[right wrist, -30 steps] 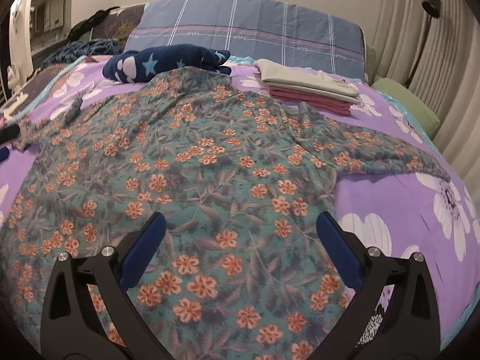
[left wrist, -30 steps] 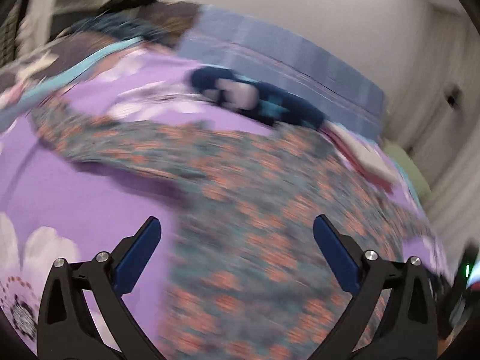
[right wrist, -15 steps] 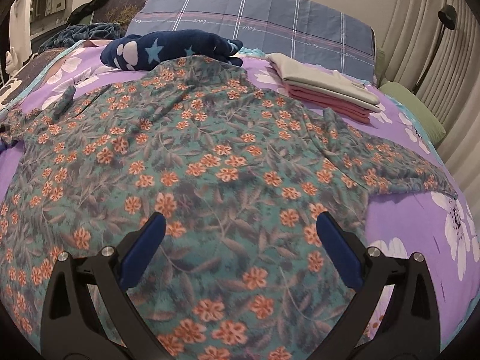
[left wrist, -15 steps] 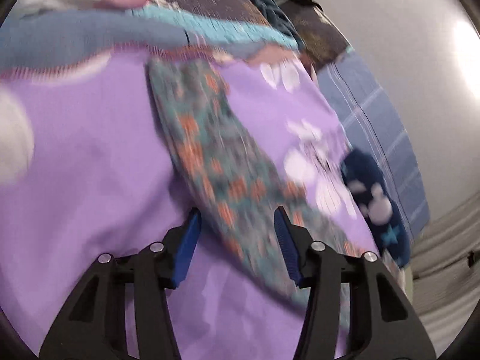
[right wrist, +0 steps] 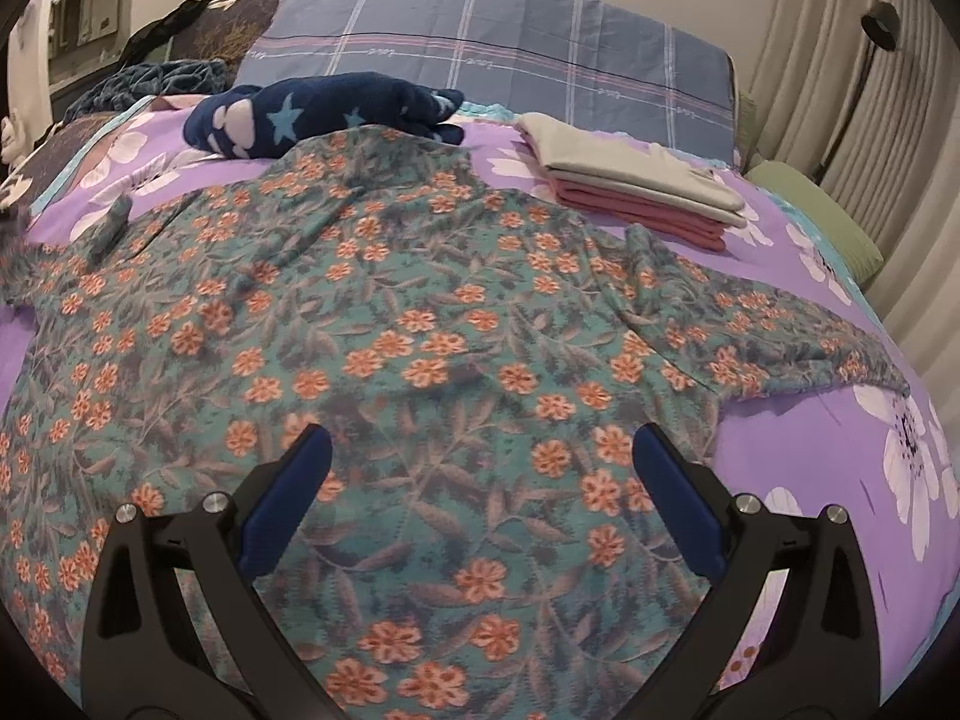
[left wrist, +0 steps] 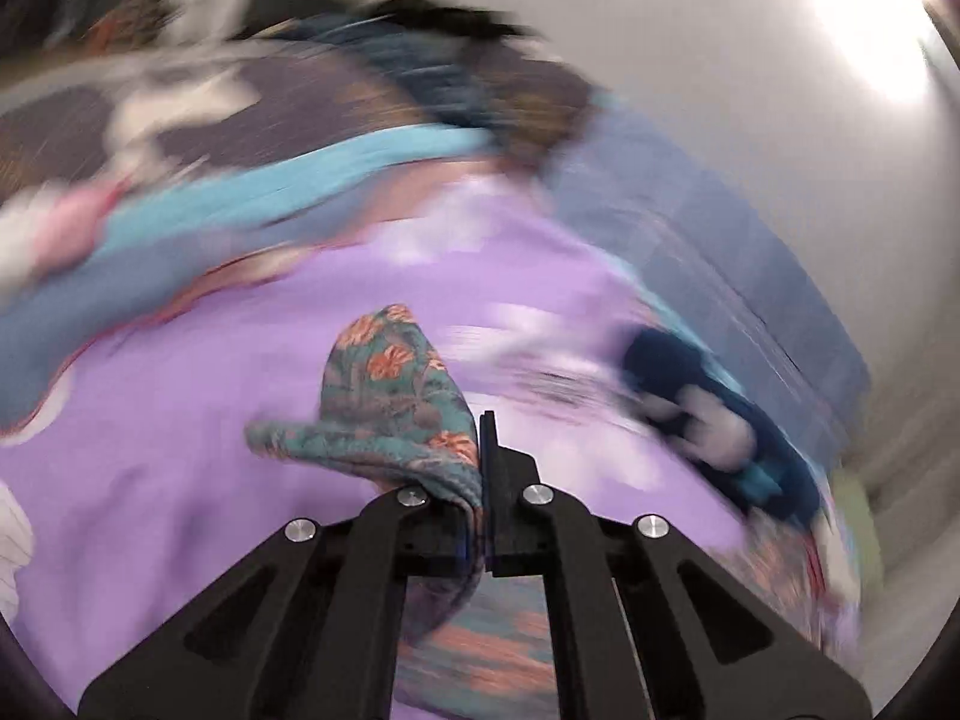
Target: Fold small clothes
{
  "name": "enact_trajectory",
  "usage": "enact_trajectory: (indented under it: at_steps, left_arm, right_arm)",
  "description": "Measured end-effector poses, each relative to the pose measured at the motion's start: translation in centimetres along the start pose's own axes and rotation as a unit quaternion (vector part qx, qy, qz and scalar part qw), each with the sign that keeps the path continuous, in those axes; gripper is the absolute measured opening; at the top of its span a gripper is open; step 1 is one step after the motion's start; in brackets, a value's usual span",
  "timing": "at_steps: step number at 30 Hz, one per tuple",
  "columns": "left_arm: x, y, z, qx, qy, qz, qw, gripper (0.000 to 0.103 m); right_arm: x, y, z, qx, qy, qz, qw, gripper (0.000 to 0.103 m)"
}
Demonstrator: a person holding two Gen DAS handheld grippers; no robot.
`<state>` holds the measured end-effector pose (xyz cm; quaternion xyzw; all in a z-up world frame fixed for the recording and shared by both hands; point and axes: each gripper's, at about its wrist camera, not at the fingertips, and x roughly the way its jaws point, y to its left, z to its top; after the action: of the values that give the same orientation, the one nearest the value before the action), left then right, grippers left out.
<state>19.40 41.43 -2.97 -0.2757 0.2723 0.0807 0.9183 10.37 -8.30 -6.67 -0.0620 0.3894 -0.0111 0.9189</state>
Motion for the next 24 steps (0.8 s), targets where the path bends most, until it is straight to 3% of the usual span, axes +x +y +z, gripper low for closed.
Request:
enact_trajectory:
  at_steps: [2, 3, 6, 8, 11, 15, 18, 22, 23, 24]
  left_arm:
    - [-1.2, -6.0, -0.9, 0.069, -0.001, -0.035, 0.997, 0.003]
    - [-2.0, -10.4, -2.0, 0.121, 0.0, -0.064, 0.9907, 0.003]
    - [-3.2, -18.9, -6.3, 0.224, 0.02, -0.109, 0.9684, 0.003]
    - [-3.0, -24.8, -11.0, 0.295, 0.046, -0.136, 0.9448, 0.006]
    - [-1.6, -29.7, -17.5, 0.346, 0.1, -0.176, 0.9162, 0.018]
    - [0.8, -32.4, -24.6, 0.392, 0.159, -0.182, 0.8876, 0.024]
    - [1.9, -32.1, -27.6, 0.403, 0.191, -0.171, 0.8785, 0.03]
    - [1.3, -31.4, -27.7, 0.401, 0.19, -0.171, 0.8794, 0.034]
    - [1.1, -31.3, -27.6, 0.399, 0.19, -0.173, 0.8803, 0.036]
    - [1.0, -31.3, -27.5, 0.398, 0.192, -0.173, 0.8801, 0.037]
  right_arm:
    - [0.0, -0.6, -0.1, 0.014, 0.001, 0.006, 1.0, 0.101]
    - [-0.1, -1.0, -0.2, 0.021, 0.0, 0.011, 1.0, 0.101]
    - [-0.5, -2.0, -0.6, 0.033, -0.003, 0.012, 0.999, 0.101]
    - [-0.8, -2.9, -1.0, 0.038, -0.005, 0.007, 0.999, 0.101]
    - [-1.0, -5.0, -1.6, 0.054, -0.004, -0.008, 0.998, 0.101]
    - [-0.9, -8.4, -2.5, 0.09, 0.004, -0.018, 0.996, 0.101]
    - [-0.5, -10.2, -2.7, 0.115, 0.017, 0.003, 0.993, 0.101]
    - [0.6, -11.6, -1.3, 0.144, 0.031, 0.08, 0.986, 0.099]
    - [0.8, -11.6, -0.8, 0.147, 0.029, 0.095, 0.984, 0.09]
    - [1.3, -11.5, 0.3, 0.146, 0.029, 0.123, 0.981, 0.073]
